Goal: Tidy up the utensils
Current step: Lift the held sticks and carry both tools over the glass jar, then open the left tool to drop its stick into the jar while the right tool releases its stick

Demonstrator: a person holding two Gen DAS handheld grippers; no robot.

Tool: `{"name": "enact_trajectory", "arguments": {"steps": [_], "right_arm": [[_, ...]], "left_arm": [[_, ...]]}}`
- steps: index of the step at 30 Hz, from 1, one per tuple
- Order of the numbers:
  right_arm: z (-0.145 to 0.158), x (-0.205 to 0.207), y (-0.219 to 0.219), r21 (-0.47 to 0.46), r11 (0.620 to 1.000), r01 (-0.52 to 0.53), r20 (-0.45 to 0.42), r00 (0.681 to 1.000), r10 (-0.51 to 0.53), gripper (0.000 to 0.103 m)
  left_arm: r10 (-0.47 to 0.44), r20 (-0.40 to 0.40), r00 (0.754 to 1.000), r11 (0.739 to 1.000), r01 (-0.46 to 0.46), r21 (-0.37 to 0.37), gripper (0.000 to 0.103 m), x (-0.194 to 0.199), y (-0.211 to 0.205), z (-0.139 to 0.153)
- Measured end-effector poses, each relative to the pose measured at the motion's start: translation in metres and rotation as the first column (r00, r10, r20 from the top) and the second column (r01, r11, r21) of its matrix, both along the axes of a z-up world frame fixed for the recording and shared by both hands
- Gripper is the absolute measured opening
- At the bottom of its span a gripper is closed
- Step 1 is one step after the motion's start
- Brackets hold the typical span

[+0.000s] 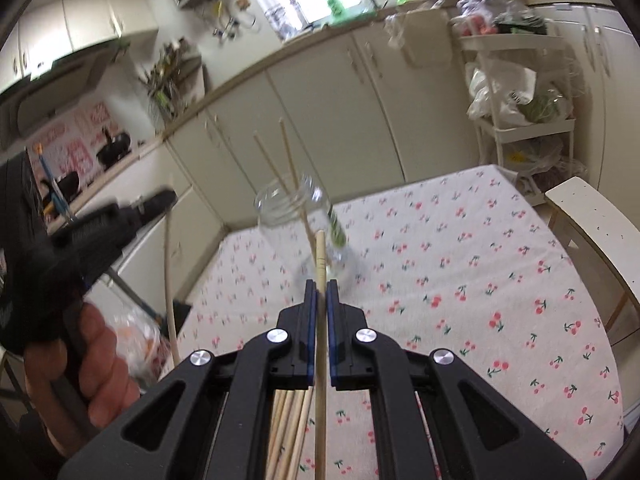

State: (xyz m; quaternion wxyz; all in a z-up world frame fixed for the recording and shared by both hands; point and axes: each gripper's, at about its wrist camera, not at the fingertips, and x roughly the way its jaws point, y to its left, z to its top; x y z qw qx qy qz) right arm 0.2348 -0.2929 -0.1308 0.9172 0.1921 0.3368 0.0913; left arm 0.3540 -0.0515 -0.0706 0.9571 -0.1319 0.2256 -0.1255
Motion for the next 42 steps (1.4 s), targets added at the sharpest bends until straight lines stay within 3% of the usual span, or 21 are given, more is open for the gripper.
{"name": "enact_trajectory", "arguments": {"steps": [4,11,18,27,42], "right_arm": [[0.002,-0.002,-0.004,0.019,0.999,0.027,0.019,0.999,-0.027,0.006],[-0.004,-0.003,-0.014,0.052,0.997,0.052,0.031,0.998,-0.054,0.006],[-0.01,0.003,-0.022,0.066,0.996,0.061,0.032,0.997,-0.064,0.006],[-0.005,0.007,-0.024,0.074,0.995,0.07,0.074,0.994,-0.075,0.006],[-0.004,0.013,-0.024,0.08,0.994,0.077,0.085,0.993,-0.084,0.006]], "left_arm": [[0.056,0.113,0.992,0.997,-0.05,-0.056,0.005,0.019,-0.001,0.028],[0.165,0.197,0.966,0.976,-0.131,-0.176,0.005,0.055,0.008,0.063],[0.232,0.247,0.941,0.961,-0.183,-0.209,0.005,0.088,0.003,0.075],[0.259,0.269,0.928,0.962,-0.223,-0.159,0.005,0.12,-0.026,0.052],[0.234,0.218,0.947,0.972,-0.222,-0.077,0.005,0.118,-0.038,-0.003]]}}
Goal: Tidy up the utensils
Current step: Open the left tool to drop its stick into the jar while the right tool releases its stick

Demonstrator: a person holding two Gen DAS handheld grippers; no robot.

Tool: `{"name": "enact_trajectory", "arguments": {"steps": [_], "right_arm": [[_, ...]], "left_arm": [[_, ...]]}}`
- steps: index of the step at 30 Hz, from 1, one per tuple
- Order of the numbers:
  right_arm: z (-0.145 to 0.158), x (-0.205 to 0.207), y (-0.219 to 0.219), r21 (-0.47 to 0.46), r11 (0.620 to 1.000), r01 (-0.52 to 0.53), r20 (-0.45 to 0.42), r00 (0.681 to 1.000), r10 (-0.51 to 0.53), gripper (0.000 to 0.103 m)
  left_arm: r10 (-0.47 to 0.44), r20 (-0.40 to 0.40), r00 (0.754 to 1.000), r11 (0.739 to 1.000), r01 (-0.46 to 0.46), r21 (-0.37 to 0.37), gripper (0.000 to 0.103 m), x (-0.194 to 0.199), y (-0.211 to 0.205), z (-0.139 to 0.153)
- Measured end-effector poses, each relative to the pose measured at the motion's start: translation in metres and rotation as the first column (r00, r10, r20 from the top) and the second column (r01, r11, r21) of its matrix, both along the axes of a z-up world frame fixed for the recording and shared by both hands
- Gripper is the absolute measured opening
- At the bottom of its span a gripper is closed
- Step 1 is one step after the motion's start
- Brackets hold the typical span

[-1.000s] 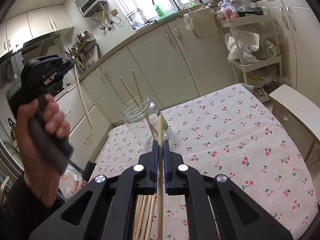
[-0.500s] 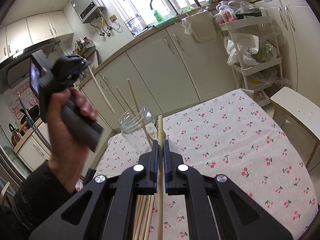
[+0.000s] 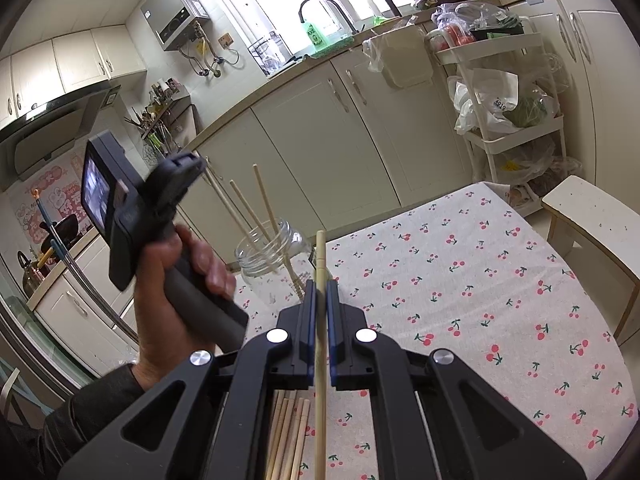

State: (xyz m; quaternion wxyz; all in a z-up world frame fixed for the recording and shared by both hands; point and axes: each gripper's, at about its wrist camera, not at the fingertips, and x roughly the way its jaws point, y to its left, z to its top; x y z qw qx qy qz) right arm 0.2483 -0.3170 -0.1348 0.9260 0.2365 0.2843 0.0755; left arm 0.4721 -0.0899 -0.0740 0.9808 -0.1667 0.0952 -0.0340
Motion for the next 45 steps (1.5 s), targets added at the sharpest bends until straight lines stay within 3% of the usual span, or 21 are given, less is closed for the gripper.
{"name": "enact_trajectory", "arguments": {"steps": [10,12,14,20,29,45], "right_arm": [[0.015,0.006,0.002,0.006,1.0,0.012,0.041,0.999,-0.013,0.006],[0.021,0.01,0.002,0.014,1.0,0.018,0.06,0.998,-0.019,0.006],[0.028,0.015,0.002,0.025,0.999,0.027,0.082,0.996,-0.029,0.006],[0.054,0.046,0.001,0.096,0.993,0.065,0.171,0.982,-0.081,0.006],[0.079,0.119,0.012,0.221,0.961,0.164,0.248,0.944,-0.218,0.006],[0.045,0.178,0.04,0.048,0.969,0.242,0.224,0.943,-0.247,0.006]], "left_arm": [[-0.091,-0.079,0.993,0.99,0.098,0.097,0.009,-0.025,0.0,-0.023],[-0.096,-0.096,0.991,0.989,0.106,0.105,0.021,-0.036,0.006,-0.026],[-0.081,-0.102,0.991,0.991,0.091,0.103,0.044,-0.049,0.015,-0.028],[-0.002,-0.121,0.993,0.997,0.012,0.077,0.061,-0.103,0.053,-0.052],[0.063,-0.154,0.986,0.997,-0.054,0.059,0.064,-0.134,0.077,-0.088],[0.043,-0.191,0.981,0.999,-0.041,0.012,0.072,-0.125,0.079,-0.089]]}}
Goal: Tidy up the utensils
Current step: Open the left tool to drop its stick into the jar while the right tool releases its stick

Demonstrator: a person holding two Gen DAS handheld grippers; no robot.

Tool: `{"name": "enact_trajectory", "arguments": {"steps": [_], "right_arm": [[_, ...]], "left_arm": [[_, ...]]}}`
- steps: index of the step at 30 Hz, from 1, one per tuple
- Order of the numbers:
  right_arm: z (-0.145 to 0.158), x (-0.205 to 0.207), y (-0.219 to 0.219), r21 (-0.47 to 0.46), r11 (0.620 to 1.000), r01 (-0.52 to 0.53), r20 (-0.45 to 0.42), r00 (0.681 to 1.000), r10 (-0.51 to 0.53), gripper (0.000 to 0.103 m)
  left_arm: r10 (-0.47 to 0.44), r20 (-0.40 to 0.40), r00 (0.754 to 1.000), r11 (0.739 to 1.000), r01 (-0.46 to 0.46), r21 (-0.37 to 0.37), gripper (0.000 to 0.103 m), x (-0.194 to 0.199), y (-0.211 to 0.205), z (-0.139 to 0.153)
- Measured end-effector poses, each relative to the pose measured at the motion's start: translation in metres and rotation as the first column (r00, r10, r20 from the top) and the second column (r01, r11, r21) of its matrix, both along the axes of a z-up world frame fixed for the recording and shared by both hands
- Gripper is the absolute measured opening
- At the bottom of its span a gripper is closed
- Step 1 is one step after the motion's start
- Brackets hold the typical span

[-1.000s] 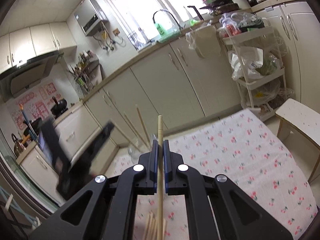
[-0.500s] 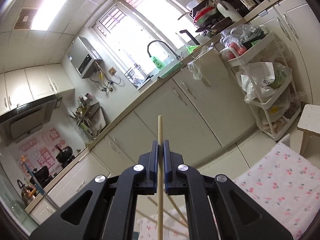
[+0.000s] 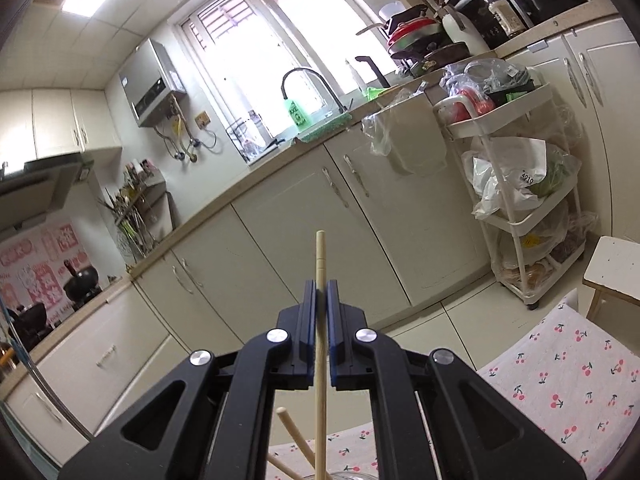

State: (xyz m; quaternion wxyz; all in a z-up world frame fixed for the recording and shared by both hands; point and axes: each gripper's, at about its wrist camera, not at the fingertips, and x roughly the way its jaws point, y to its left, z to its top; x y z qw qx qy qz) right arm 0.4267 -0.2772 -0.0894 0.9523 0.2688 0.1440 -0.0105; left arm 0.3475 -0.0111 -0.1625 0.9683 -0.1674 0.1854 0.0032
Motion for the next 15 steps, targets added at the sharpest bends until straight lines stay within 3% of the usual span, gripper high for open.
{"name": "enact_trajectory", "arguments": {"steps": [15], "right_arm": [[-0.014,-0.029,0.032,-0.15,0.985,-0.085,-0.014,0.996,0.083,0.006]], "left_arm": [[0.012,-0.013,1.0,1.0,-0.012,-0.008,0.077,0.004,0.0,-0.001]]}}
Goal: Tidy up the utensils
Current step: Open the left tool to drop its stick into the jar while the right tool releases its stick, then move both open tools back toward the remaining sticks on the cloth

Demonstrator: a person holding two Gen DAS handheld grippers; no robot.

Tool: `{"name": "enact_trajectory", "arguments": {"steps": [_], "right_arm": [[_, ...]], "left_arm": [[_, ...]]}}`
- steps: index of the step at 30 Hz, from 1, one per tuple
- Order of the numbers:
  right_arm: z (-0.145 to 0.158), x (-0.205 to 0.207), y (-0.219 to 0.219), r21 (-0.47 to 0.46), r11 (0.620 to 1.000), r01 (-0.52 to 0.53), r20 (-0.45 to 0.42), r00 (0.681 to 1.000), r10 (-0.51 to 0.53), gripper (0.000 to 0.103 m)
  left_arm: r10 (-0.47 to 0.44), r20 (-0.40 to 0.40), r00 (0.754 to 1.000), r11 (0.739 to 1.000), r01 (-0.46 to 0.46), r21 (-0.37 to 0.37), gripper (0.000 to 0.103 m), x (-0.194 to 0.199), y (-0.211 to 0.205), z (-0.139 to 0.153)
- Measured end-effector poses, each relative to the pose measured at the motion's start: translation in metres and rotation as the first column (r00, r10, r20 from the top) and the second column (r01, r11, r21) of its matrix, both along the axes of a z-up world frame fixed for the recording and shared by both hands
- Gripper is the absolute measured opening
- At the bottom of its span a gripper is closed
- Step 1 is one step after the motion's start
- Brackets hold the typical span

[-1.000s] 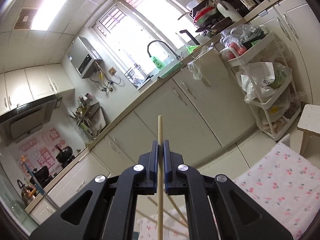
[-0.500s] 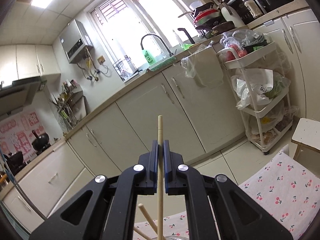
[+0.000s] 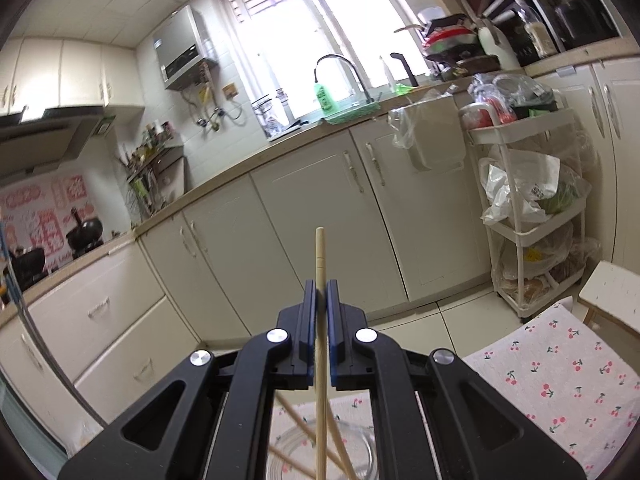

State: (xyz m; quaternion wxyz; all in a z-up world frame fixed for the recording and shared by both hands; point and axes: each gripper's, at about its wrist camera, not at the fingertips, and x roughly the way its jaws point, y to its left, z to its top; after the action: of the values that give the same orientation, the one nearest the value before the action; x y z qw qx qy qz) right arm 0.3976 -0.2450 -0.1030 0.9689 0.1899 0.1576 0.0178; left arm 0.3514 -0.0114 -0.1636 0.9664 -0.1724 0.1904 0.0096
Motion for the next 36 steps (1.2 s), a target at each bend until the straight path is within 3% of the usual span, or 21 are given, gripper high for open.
{"name": "enact_trajectory", "arguments": {"steps": [8,11,19,21,27,36], "right_arm": [[-0.009,-0.026,0.013,-0.098,0.992,-0.078,-0.045,0.996,0.073,0.007],[-0.013,-0.036,0.014,-0.109,0.989,-0.103,-0.081,0.992,0.094,0.027],[-0.019,-0.094,-0.003,-0.095,0.987,-0.131,-0.192,0.975,0.111,0.039],[-0.027,-0.109,-0.005,-0.101,0.984,-0.145,-0.248,0.962,0.117,0.042],[-0.066,-0.153,0.0,-0.132,0.966,-0.224,-0.466,0.874,0.139,0.045],[-0.099,-0.172,0.017,-0.199,0.935,-0.294,-0.602,0.789,0.12,0.047]], "left_arm": [[0.006,-0.006,1.0,1.0,-0.006,0.012,0.079,0.002,-0.002,-0.002],[0.011,-0.013,1.0,1.0,-0.01,0.02,0.079,0.003,-0.003,-0.004],[0.021,-0.054,0.998,1.0,-0.021,0.001,0.085,0.011,0.002,-0.008],[0.021,-0.073,0.997,1.0,-0.022,-0.007,0.087,0.014,0.002,-0.01],[0.0,-0.138,0.99,1.0,0.003,0.023,0.088,0.012,-0.003,-0.009],[-0.033,-0.297,0.954,0.996,0.056,0.071,0.089,-0.011,0.002,-0.021]]}}
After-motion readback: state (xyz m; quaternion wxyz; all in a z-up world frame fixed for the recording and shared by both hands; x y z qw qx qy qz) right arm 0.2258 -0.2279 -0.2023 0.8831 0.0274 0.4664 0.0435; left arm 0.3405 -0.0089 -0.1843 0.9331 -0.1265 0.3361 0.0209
